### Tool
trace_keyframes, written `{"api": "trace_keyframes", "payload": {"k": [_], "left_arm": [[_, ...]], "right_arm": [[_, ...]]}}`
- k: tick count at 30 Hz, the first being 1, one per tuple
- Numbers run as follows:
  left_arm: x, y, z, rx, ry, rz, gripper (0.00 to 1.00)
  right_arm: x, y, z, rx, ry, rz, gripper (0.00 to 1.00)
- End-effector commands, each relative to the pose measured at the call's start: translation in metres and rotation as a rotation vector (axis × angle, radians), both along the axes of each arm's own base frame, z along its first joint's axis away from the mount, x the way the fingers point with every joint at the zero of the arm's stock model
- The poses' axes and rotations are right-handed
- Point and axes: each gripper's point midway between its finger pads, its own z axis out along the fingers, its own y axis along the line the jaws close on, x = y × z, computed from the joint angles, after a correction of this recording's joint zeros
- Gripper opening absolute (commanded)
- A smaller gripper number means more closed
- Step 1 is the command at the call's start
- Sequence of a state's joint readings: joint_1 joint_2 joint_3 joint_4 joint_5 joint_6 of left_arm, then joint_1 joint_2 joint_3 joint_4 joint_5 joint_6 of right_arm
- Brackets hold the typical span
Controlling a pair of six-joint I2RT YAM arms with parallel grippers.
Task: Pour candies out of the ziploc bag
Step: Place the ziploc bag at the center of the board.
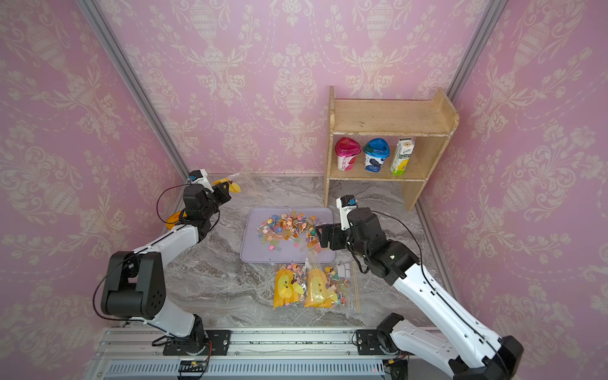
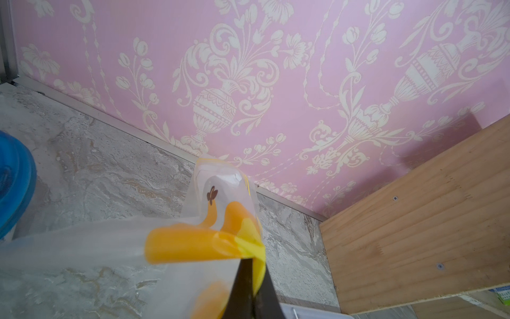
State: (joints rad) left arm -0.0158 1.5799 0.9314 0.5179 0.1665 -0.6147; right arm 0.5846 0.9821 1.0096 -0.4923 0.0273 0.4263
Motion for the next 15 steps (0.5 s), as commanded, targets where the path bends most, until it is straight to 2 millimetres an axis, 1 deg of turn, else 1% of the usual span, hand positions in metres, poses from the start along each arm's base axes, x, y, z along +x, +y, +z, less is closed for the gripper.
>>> {"api": "trace_keyframes", "payload": {"k": [1,7,10,15], "left_arm": [[-0.003,0.017,-0.016,0.046,0.016,0.062,0.0],[-0.011,0.034,-0.047,0.03,0.092,0.105,0.0],[-0.019,0.043,-0.056,0.013,0.11,0.132,0.0],[-0.034,0.054,-0.082,0.012,0.208,0.171,0.0]], "right_arm": [[-0.001,-0.005,-0.008,0.0,0.016,-0.023,0.92],[-0.001,-0.003,-0.017,0.012,0.03,-0.02,0.92],[-0.002,-0.003,-0.021,0.014,0.034,-0.022,0.92],[-0.002,-0.002,-0.026,0.018,0.044,-0.02,0.92]]}}
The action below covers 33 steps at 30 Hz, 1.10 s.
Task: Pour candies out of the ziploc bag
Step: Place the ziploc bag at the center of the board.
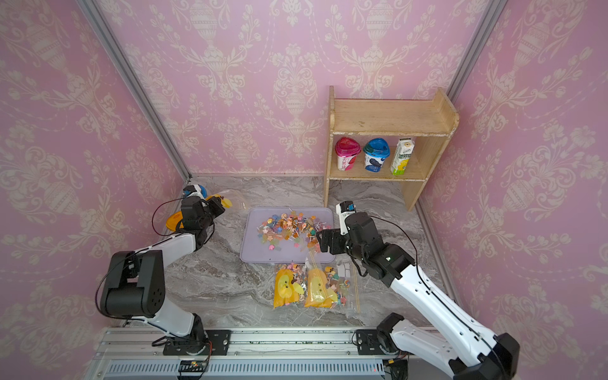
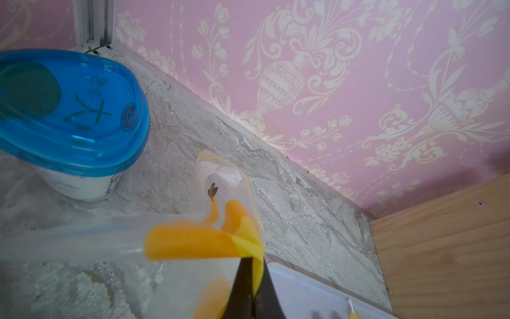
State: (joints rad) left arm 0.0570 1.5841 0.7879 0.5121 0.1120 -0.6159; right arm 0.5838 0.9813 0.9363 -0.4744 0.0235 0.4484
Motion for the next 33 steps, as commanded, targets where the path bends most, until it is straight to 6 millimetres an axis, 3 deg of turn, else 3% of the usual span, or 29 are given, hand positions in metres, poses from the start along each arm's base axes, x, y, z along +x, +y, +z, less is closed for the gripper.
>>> {"api": "trace_keyframes", "payload": {"k": [1,6,8,9,14,16,20,24,33], "left_arm": [[-0.012,0.011,-0.017,0.003,0.073,0.052,0.0],[-0.027,0.021,-0.029,0.009,0.13,0.085,0.06],[-0.03,0.024,-0.023,0.018,0.129,0.096,0.13],[-0.04,0.024,-0.035,0.021,0.159,0.102,0.16],[-0.054,0.031,-0.027,0.052,0.172,0.137,0.33],[-0.058,0.032,-0.023,0.058,0.174,0.142,0.47],[-0.066,0.031,-0.007,0.055,0.159,0.142,0.67],[-0.076,0.029,0.014,0.053,0.126,0.143,0.8],[-0.095,0.016,0.059,0.074,0.059,0.094,0.88]], "right_arm": [[0.001,0.0,0.002,0.03,-0.011,-0.011,0.92],[0.003,0.003,0.001,0.041,-0.005,-0.004,0.92],[0.003,0.004,0.001,0.044,-0.005,-0.004,0.92],[0.003,0.004,0.0,0.045,-0.004,-0.004,0.92],[0.005,0.007,-0.003,0.051,0.007,0.0,0.93],[0.005,0.009,-0.002,0.056,0.006,0.002,0.92],[0.006,0.009,0.001,0.062,0.002,0.003,0.93],[0.006,0.01,0.004,0.068,-0.004,0.002,0.93],[0.01,0.011,0.003,0.06,0.012,-0.005,0.96]]}}
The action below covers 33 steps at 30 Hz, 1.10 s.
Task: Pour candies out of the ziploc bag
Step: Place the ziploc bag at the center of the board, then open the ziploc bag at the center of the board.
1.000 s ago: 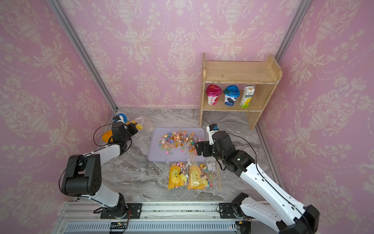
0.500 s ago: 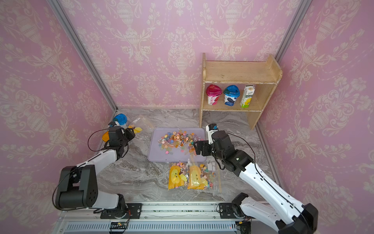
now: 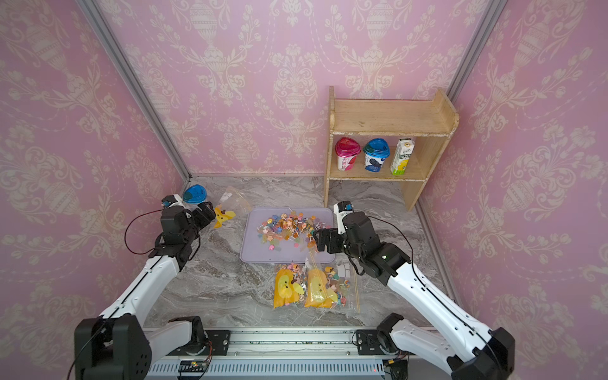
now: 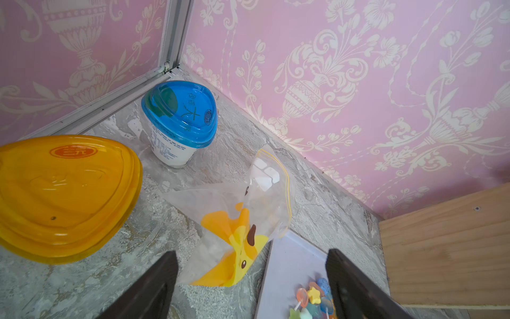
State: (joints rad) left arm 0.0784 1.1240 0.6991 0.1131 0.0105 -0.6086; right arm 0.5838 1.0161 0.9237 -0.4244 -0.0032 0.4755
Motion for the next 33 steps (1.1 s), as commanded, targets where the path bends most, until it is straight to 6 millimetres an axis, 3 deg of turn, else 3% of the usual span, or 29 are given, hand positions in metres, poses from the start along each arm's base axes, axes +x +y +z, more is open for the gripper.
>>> {"api": "trace_keyframes", "payload": {"k": [1,2,5,10,16,21,30,31,32,33], "left_arm": [[-0.011,-0.008,0.005,0.04,0.038,-0.035,0.89],[-0.011,-0.013,0.018,0.048,0.016,-0.051,0.89],[-0.018,-0.027,0.027,0.08,0.014,-0.097,0.91],[-0.027,-0.045,0.027,0.107,0.01,-0.148,0.93],[-0.022,-0.065,0.013,0.059,0.04,-0.226,0.92],[-0.03,-0.1,0.008,0.087,0.062,-0.327,0.91],[-0.062,-0.166,0.005,0.088,0.084,-0.51,0.91],[-0.065,-0.173,0.003,0.09,0.094,-0.53,0.91],[-0.073,-0.178,-0.016,0.094,0.138,-0.55,0.91],[-0.077,-0.183,-0.021,0.094,0.152,-0.564,0.91]], "right_arm": [[0.004,0.0,0.009,0.018,-0.004,-0.016,0.96],[0.004,-0.001,0.008,0.01,0.001,-0.02,0.96],[0.004,-0.007,0.002,-0.015,0.012,-0.044,0.96],[0.004,-0.011,-0.012,-0.054,0.053,-0.062,0.96],[0.004,-0.02,-0.021,-0.089,0.078,-0.105,0.96],[0.002,-0.04,-0.027,-0.142,0.089,-0.174,0.96],[-0.005,-0.096,-0.066,-0.142,0.244,-0.402,0.97],[-0.007,-0.101,-0.069,-0.133,0.254,-0.42,0.97],[-0.009,-0.106,-0.072,-0.123,0.265,-0.438,0.97],[-0.01,-0.108,-0.075,-0.113,0.277,-0.447,0.97]]}}
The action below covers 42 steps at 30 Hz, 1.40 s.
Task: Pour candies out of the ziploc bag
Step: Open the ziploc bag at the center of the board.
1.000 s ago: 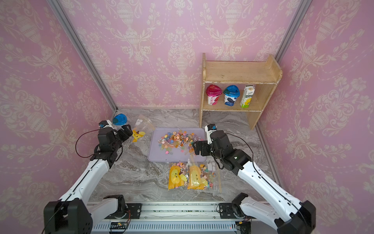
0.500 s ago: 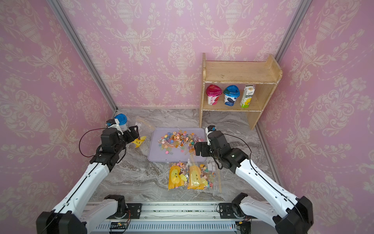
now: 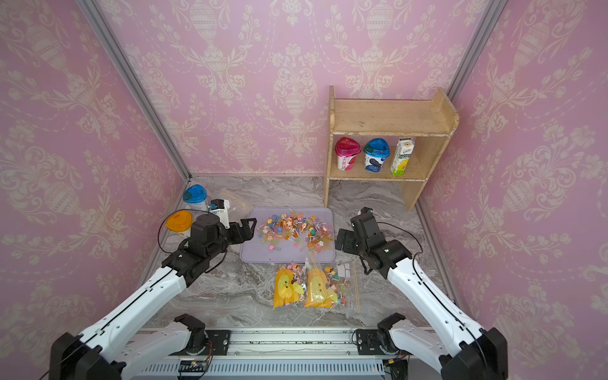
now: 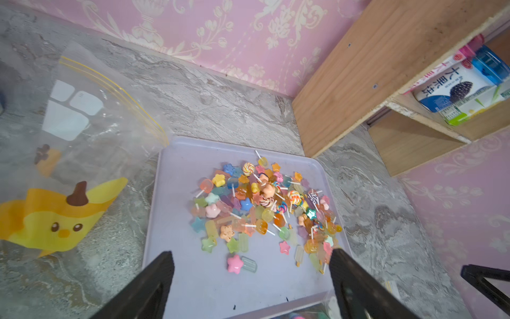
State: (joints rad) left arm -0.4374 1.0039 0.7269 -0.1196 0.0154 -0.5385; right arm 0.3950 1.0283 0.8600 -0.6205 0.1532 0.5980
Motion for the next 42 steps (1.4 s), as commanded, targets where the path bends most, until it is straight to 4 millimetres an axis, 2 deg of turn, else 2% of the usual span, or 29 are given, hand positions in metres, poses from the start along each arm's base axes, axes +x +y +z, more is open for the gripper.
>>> {"api": "trace_keyframes", "payload": {"k": [1,11,19,27,31,35,39,42], "left_arm": [[-0.019,-0.01,-0.03,0.038,0.088,-0.03,0.9],[-0.053,-0.066,-0.083,0.049,0.204,-0.158,0.87],[-0.072,-0.086,-0.118,0.068,0.296,-0.213,0.83],[-0.085,-0.093,-0.133,0.068,0.34,-0.245,0.82],[-0.088,-0.101,-0.129,0.073,0.334,-0.278,0.79],[-0.09,-0.108,-0.13,0.096,0.348,-0.31,0.77],[-0.095,-0.103,-0.133,0.092,0.362,-0.301,0.74],[-0.096,-0.1,-0.128,0.072,0.348,-0.29,0.72]], "right_arm": [[-0.013,-0.014,-0.014,0.037,0.059,-0.075,0.97],[-0.02,-0.009,-0.055,0.086,0.19,-0.077,0.97],[-0.035,-0.015,-0.075,0.08,0.237,-0.1,0.97],[-0.05,-0.013,-0.093,0.11,0.26,-0.091,0.94],[-0.05,0.008,-0.091,0.218,0.226,-0.007,0.91],[-0.053,0.033,-0.086,0.287,0.217,0.123,0.83],[-0.059,0.054,-0.078,0.267,0.19,0.236,0.79],[-0.059,0.07,-0.076,0.273,0.182,0.3,0.71]]}}
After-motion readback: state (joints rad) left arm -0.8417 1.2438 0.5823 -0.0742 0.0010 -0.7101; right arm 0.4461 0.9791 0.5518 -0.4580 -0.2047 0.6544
